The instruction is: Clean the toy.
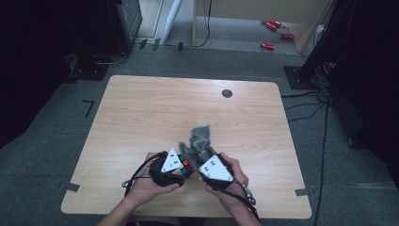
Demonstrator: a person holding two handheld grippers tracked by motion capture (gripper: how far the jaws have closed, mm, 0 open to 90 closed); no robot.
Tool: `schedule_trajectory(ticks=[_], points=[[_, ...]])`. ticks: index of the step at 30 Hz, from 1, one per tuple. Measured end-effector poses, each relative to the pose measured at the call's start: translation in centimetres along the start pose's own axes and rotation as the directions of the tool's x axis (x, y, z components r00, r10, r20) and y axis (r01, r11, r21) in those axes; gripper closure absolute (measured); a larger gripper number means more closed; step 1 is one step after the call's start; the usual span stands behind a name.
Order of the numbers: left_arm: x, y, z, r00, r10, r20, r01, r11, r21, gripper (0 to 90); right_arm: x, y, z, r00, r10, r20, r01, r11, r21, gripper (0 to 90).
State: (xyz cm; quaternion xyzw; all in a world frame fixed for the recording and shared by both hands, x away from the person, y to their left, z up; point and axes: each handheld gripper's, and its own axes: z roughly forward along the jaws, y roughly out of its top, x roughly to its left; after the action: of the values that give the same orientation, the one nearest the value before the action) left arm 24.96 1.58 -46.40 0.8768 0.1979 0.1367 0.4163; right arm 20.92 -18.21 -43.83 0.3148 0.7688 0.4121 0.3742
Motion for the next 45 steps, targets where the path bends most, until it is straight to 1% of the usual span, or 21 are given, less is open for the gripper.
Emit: schedule_trajectory(ticks=[2,4,5,6,7,9,10,12,15,18,20,21,24,25,27,32,37,41,42,43,45], points=[[0.0,-0.1,-0.4,0.9993,0.027,0.024,-0.025,0.9962,-0.083,34.8,-1.5,-0.3,-0.6,0.9904,0.136,-0.026,-0.137,0.990,-0.046,66.7],[0.1,-0.5,-0.5,0.9980,0.038,0.051,-0.029,0.9841,-0.175,34.7,-2.3,-0.2,-1.4,0.9516,0.267,-0.151,-0.289,0.946,-0.146,66.6],[0.1,-0.7,-0.5,0.9975,0.050,0.050,-0.039,0.9770,-0.210,34.7,-2.2,0.0,-1.6,0.9358,0.292,-0.197,-0.327,0.928,-0.176,66.6],[0.1,-0.7,-0.5,0.9975,0.050,0.050,-0.039,0.9770,-0.210,34.7,-1.8,0.4,-1.7,0.9330,0.283,-0.222,-0.326,0.926,-0.188,66.6],[-0.1,-1.0,-0.8,0.9962,0.079,0.037,-0.066,0.9624,-0.263,34.7,-1.3,0.5,-1.6,0.9385,0.264,-0.222,-0.306,0.934,-0.182,66.5],[-0.3,-1.1,-1.1,0.9950,0.100,-0.002,-0.096,0.9521,-0.290,34.7,-1.0,0.3,-1.4,0.9459,0.254,-0.202,-0.291,0.939,-0.182,66.5],[-0.3,-1.2,-1.3,0.9957,0.092,0.003,-0.087,0.9446,-0.317,34.7,-1.2,0.1,-1.3,0.9419,0.273,-0.196,-0.307,0.936,-0.174,66.6],[0.0,-1.1,-1.8,0.9972,0.072,0.020,-0.061,0.9329,-0.355,34.8,-1.8,-0.5,-1.0,0.9499,0.282,-0.136,-0.301,0.942,-0.151,66.9],[0.4,-1.2,-2.1,0.9985,0.051,0.019,-0.039,0.9156,-0.400,34.7,-3.1,-1.6,-0.5,0.9382,0.332,-0.098,-0.341,0.935,-0.098,67.0],[0.6,-1.4,-1.9,0.9979,0.062,-0.018,-0.065,0.9211,-0.384,34.7,-3.7,-1.3,-1.2,0.9238,0.369,-0.103,-0.381,0.914,-0.140,66.5],[0.6,-1.6,-1.7,0.9981,0.061,-0.011,-0.061,0.9222,-0.382,34.7,-3.5,-0.2,-2.1,0.9074,0.385,-0.169,-0.413,0.889,-0.195,65.7],[0.6,-1.6,-1.6,0.9984,0.057,0.000,-0.053,0.9211,-0.386,34.7,-3.1,0.4,-2.5,0.9112,0.366,-0.189,-0.402,0.889,-0.219,65.3],[0.2,-1.4,-1.7,0.9971,0.061,0.045,-0.038,0.9111,-0.411,34.7,-1.7,1.2,-2.5,0.9305,0.295,-0.216,-0.342,0.912,-0.225,64.9],[0.0,-1.3,-1.8,0.9970,0.070,0.031,-0.052,0.9141,-0.402,34.7,-1.5,0.9,-2.2,0.9337,0.286,-0.216,-0.332,0.917,-0.221,65.0],[0.0,-1.4,-1.9,0.9969,0.077,0.018,-0.063,0.9155,-0.397,34.7,-2.0,-0.3,-1.4,0.9183,0.336,-0.209,-0.377,0.903,-0.206,65.9],[0.5,-1.3,-2.3,0.9984,0.049,0.027,-0.033,0.8968,-0.441,34.7,-3.4,-2.1,-0.1,0.9040,0.400,-0.151,-0.416,0.905,-0.089,67.0],[0.4,-1.7,-1.5,0.9975,0.069,-0.017,-0.071,0.9258,-0.371,34.7,-3.5,-0.4,-1.8,0.9018,0.387,-0.193,-0.421,0.887,-0.191,66.7],[-0.1,-1.3,-1.8,0.9975,0.070,-0.008,-0.068,0.9172,-0.393,34.7,-1.7,0.8,-2.3,0.9229,0.297,-0.245,-0.352,0.909,-0.223,66.3],[-0.2,-1.3,-1.9,0.9968,0.075,-0.026,-0.079,0.9209,-0.382,34.7,-1.5,0.6,-2.0,0.9295,0.283,-0.236,-0.336,0.914,-0.226,66.3],[-0.1,-1.3,-1.9,0.9968,0.075,-0.026,-0.079,0.9224,-0.378,34.7,-1.5,0.3,-1.8,0.9262,0.297,-0.232,-0.348,0.909,-0.227,66.4],[0.3,-1.5,-2.1,0.9985,0.053,-0.014,-0.054,0.9195,-0.389,34.7,-2.1,-0.9,-0.9,0.9327,0.309,-0.186,-0.341,0.923,-0.179,66.8]])
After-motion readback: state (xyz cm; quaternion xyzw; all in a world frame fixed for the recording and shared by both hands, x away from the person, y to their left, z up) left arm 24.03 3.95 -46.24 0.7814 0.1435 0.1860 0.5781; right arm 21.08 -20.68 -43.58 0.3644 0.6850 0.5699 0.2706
